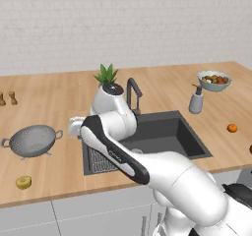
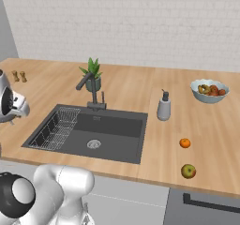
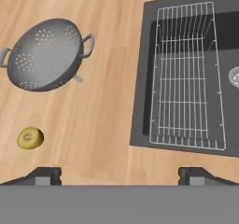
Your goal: Put the colander in the sink, put the kiwi, tangerine, apple in the colander, and turn on the sink faucet and pour water over the colander.
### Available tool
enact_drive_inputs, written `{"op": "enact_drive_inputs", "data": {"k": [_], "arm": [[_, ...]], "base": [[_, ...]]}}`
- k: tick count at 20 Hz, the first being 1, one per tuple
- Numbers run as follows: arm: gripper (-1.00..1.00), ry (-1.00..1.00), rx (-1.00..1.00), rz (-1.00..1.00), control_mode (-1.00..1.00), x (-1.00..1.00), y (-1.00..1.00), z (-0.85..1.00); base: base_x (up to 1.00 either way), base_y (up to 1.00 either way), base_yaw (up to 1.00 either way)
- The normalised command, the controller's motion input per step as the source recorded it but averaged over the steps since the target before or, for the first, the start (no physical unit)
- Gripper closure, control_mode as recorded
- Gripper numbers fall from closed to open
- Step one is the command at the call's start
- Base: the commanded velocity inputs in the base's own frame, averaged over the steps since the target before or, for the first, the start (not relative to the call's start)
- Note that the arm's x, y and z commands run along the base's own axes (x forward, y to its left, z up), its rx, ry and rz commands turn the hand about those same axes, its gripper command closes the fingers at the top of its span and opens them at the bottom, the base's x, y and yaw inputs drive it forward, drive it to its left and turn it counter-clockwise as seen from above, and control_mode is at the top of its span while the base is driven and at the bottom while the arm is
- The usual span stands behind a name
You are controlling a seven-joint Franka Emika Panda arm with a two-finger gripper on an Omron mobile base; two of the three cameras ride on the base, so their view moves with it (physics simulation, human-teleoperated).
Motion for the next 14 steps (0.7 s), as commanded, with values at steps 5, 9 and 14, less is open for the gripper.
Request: {"op": "enact_drive_inputs", "data": {"k": [5,9,14], "arm": [[-1.00,0.00,0.08,0.00,-1.00,0.28,0.64,-0.13],[-1.00,0.01,0.00,-0.04,-1.00,0.19,0.50,-0.08],[-1.00,0.01,0.00,-0.04,-1.00,0.26,0.58,-0.18]], "base": [[0.00,0.00,0.00],[0.00,0.00,0.00],[0.00,0.00,0.00]]}}
